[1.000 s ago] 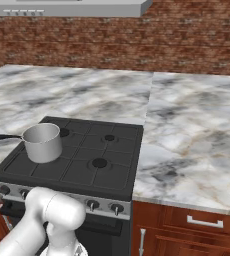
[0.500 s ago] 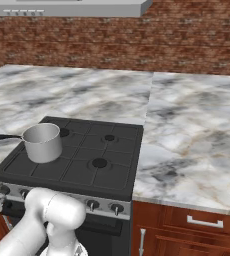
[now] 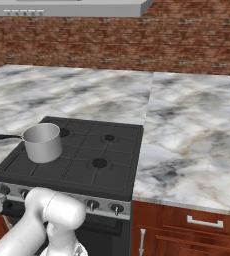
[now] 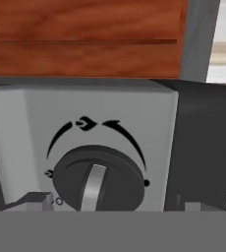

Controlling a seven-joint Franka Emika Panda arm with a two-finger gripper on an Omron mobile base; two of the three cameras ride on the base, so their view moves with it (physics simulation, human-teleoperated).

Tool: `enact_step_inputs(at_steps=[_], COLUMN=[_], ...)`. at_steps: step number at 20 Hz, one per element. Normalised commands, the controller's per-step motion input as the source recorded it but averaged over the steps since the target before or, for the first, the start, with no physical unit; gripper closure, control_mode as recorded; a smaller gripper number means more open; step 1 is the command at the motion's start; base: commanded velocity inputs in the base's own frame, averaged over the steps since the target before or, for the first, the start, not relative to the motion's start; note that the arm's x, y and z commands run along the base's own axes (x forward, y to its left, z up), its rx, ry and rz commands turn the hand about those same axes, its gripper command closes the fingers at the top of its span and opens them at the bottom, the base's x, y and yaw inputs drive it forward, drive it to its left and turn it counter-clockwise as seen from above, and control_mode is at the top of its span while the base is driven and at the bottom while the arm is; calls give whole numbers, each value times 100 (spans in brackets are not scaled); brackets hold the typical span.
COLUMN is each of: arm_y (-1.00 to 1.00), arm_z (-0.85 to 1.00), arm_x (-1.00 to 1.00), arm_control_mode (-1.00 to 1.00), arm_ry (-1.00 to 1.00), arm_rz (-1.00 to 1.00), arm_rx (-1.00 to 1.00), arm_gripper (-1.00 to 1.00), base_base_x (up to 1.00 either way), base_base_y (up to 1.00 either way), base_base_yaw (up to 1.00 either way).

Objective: Turn off the front left burner of the stove.

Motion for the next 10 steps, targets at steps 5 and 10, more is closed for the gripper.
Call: enact_step_inputs(at_steps=[5,10], arm_y=[14,8], arm_z=[-20,-16], arm_x=[2,13], arm_control_mode=[-100,-100], arm_ry=[0,0], arm_rz=[0,0], arm_rx=[0,2], arm_gripper=[-100,-100], base_base_x=[0,0], base_base_y=[0,0], base_base_yaw=[0,0])
